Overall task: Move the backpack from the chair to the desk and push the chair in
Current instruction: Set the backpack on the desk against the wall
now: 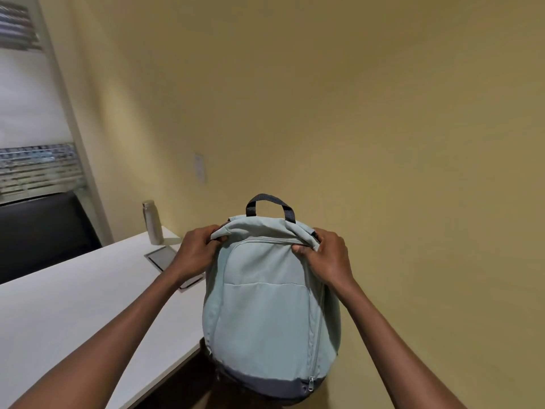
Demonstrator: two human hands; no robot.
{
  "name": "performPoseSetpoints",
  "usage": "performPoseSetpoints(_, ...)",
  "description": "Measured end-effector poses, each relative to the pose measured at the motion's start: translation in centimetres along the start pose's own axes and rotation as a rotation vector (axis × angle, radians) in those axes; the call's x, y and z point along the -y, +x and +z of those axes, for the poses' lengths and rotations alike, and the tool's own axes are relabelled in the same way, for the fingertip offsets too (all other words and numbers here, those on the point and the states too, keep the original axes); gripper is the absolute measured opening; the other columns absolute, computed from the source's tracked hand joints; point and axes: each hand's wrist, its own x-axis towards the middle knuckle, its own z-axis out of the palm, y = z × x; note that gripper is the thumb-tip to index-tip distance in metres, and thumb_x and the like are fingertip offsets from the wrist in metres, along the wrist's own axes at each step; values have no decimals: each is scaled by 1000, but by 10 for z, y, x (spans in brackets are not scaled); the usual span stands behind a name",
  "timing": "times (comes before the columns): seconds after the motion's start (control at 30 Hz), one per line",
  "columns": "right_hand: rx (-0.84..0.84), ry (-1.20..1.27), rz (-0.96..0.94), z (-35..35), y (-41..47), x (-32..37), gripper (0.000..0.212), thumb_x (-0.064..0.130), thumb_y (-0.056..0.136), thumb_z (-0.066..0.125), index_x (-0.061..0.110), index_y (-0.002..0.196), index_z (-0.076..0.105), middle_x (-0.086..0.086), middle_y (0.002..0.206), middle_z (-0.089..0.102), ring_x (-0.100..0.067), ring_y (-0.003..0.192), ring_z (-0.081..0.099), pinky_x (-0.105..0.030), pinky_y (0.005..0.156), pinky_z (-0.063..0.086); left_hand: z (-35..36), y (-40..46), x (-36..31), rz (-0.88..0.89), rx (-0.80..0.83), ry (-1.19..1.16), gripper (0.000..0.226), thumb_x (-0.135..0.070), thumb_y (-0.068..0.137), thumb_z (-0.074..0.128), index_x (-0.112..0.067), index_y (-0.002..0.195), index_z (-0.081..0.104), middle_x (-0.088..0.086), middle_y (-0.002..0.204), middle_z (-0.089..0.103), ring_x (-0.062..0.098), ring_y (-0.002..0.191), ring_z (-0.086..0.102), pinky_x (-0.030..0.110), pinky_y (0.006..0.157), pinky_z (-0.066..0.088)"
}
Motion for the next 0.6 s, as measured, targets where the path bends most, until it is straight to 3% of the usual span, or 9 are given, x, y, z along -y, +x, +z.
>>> performPoseSetpoints(0.17, 35, 37, -28, 44, 52, -5, 20, 23, 74, 78, 8, 78, 67, -5, 72, 71, -28, 71, 63, -35, 59, 43, -9, 49, 31, -43, -23, 21, 19, -13, 95, 53, -12, 100, 71, 4, 92, 72, 21, 84, 63, 38, 71, 49)
performPoseSetpoints(0.33, 102, 96, -49, 93, 96, -6, 26, 26, 73, 78, 5, 72, 61, -8, 68, 67, -32, 66, 59, -33, 55, 35, -15, 93, 68, -132, -98, 80, 9, -19, 98, 53, -14, 96, 60, -1, 88, 62, 5, 75, 53, 27, 60, 38)
performPoseSetpoints(0.47, 132, 135, -49, 135, 126, -10, 33, 26, 72, 77, 8, 65, 51, 2, 58, 51, -18, 55, 40, -31, 51, 28, -15, 124, 103, -176, -132, 103, 14, -21, 99, 50, -12, 98, 60, 2, 90, 62, 6, 75, 53, 27, 60, 38)
performPoseSetpoints(0.6, 164, 192, -34, 176, 155, -19, 30, 26, 75, 78, 12, 64, 54, 5, 58, 52, -10, 51, 39, -26, 50, 29, -14, 158, 135, -213, -160, 113, 16, -19, 99, 49, -9, 99, 62, 7, 93, 66, 18, 79, 57, 28, 64, 42)
